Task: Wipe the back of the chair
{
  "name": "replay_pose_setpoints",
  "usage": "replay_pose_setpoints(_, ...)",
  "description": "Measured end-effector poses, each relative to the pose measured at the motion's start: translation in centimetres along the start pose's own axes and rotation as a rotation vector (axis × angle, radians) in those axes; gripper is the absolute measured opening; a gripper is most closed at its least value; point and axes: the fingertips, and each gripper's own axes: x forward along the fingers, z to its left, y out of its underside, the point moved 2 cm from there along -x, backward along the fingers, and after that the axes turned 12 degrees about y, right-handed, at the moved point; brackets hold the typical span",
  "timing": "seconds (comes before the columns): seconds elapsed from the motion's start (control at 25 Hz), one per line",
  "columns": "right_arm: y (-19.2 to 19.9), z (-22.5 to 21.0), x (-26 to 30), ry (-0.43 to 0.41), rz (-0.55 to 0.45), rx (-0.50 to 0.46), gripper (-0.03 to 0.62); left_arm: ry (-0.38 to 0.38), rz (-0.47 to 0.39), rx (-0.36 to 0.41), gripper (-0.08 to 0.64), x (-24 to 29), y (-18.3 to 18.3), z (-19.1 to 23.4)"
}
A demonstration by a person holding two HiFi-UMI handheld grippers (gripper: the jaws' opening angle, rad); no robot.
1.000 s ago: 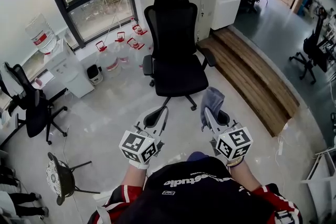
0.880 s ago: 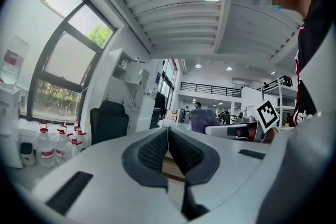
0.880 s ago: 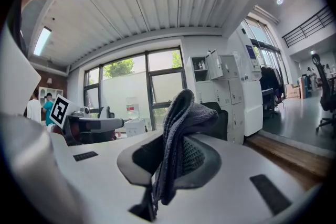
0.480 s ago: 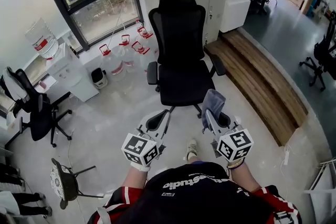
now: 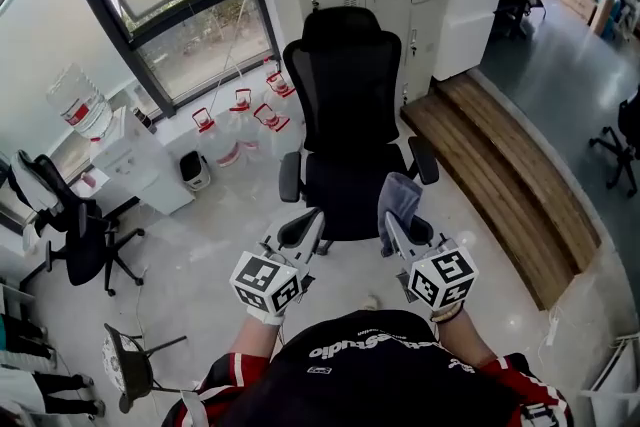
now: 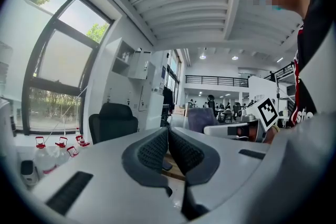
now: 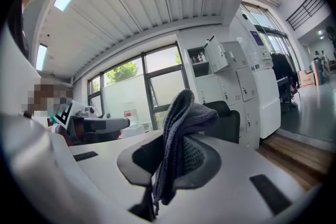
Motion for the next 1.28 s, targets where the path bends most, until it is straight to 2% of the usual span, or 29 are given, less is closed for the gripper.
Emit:
replay_pose_setpoints(0.16,-1.1,-4.5,3.2,0.006,0.003,0.01,0.051,-0.008,0.016,0.006,0.025,4.7,-1.0,2.5)
replay_pose_setpoints(0.36,-1.3,-8.4,5.5,-0.009,0.017,0.034,0.052,-0.028,0.026,0.006,0.025,8.1,-1.3,3.6)
replay_pose_setpoints(0.6,-1.6,-10.2,7.8,-0.019,0.031,0.074,0.052,-0.056,0.063,-0.017,0.025,9.5,-1.4,5.4)
replay_pose_setpoints(0.88,0.4,-11.4,11.3,0.0,0.07,0.102,0.052,-0.068,0.077,-0.041,0.025,10.2,0.2,8.5)
replay_pose_setpoints(1.08,-0.4,-11.6,14.3,0.004,0.078,0.061,0.052,-0.043,0.051,-0.051,0.025,12.4,-0.2,11.9)
replay_pose_setpoints(1.28,-2.1,-12.8,19.9,0.017,0.085,0.044,0.051,-0.037,0.026,-0.065,0.025,14.6,-1.2,16.9)
